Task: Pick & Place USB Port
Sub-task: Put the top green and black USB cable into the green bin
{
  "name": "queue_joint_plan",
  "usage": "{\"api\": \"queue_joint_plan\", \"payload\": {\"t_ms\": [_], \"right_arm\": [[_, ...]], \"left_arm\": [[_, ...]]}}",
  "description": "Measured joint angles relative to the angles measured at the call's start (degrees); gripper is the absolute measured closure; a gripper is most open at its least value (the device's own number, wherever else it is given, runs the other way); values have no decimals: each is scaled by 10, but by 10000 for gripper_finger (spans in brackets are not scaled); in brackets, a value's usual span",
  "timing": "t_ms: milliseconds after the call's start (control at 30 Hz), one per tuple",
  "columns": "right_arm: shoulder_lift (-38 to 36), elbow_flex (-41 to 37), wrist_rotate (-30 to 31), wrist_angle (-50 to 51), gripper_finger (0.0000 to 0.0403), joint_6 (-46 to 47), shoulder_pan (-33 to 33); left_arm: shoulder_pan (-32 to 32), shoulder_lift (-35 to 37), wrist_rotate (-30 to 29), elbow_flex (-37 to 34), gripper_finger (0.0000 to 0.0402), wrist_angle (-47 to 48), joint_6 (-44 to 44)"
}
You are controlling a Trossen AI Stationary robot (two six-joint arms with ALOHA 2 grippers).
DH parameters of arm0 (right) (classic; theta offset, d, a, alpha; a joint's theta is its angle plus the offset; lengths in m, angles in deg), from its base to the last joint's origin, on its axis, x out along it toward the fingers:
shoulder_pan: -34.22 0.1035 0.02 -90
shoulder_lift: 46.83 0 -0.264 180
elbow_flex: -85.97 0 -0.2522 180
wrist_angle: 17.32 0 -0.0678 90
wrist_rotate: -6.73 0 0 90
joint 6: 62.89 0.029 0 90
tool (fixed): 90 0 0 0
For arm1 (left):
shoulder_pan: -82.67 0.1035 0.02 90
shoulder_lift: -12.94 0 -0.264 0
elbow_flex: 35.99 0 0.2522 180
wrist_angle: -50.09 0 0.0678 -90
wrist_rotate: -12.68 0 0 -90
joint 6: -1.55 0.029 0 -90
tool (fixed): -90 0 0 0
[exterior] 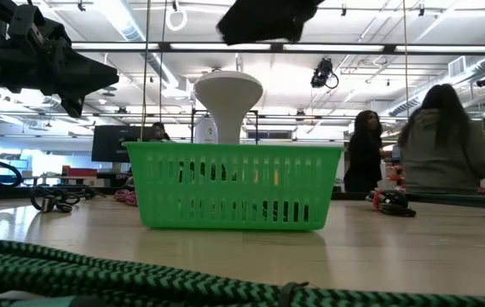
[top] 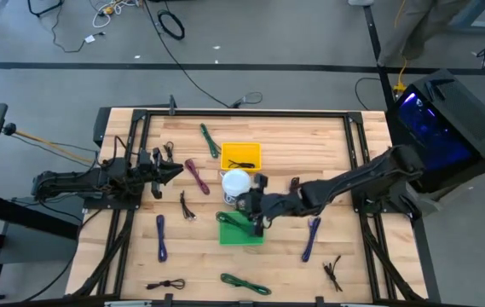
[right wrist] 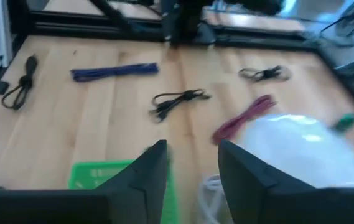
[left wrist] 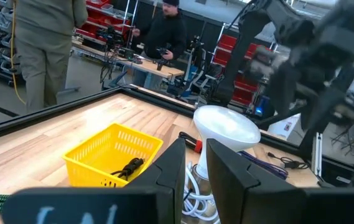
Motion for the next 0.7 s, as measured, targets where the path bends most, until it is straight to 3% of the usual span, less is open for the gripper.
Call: {"api": "queue_joint_plan", "payload": {"t_ms": [300,400,533,700], "right_arm": [[-86,0,51,262,270,111,-26],[-93,0,51,313,268,145,-26],[-90,0,51,308,268,145,-25],[-87,-9,56,244,268,96,-28]], "left_arm": [[0,0,-1,0,333,1,0],[1,-3,-47,0,333,1,-4],[24,-41,-104,11,333,13,51],[87,-146,-96,98,333,72,75]]}}
